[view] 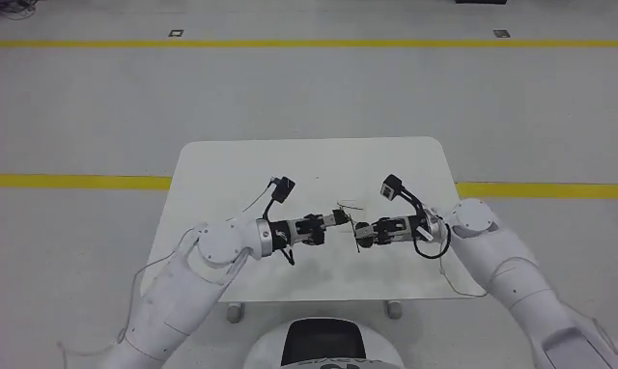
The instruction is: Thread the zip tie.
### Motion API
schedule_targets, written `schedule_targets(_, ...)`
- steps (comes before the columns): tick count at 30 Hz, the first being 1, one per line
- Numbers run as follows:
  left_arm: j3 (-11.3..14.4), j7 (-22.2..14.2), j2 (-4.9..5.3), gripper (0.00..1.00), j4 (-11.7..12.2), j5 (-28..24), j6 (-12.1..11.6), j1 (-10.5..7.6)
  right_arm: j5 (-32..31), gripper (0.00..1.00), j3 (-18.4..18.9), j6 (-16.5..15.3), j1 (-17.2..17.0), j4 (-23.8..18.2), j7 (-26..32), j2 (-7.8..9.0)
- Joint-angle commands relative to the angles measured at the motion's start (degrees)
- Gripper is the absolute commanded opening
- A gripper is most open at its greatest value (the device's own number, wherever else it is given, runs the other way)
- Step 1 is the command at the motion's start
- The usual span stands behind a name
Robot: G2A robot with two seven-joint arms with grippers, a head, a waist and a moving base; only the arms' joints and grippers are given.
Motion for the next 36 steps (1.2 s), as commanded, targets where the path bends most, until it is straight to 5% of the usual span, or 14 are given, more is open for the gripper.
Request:
schedule_targets(1,0.3,-0.6,-0.12,1.00,1.5,-2.4,-0.1,-1.02,0.7,0.00,-0.5,0.0,0.3,0.5,-0.1,0.09)
schedule_targets(6,1.7,-1.7,-0.33,1.00,4.0,-4.0,-1.6,-2.94,2.8,0.00,-2.8,0.0,0.8,-0.3,-0.1,0.96)
schedule_targets(15,2.9,-0.9,-0.41,1.00,3.9,-3.3,-1.8,-2.89,2.3,0.00,-3.1,0.5,0.3,-1.1,-1.3,0.87)
schedule_targets(21,5.6,0.4,-0.93,1.00,6.4,-5.2,-2.2,-4.22,3.7,0.00,-3.7,0.3,0.2,-1.8,-0.1,0.60)
schedule_targets(36,6.6,2.0,-0.95,1.00,8.0,-6.5,-3.8,-4.25,8.6,0.00,-4.4,1.2,-0.5,-2.1,-0.1,0.56)
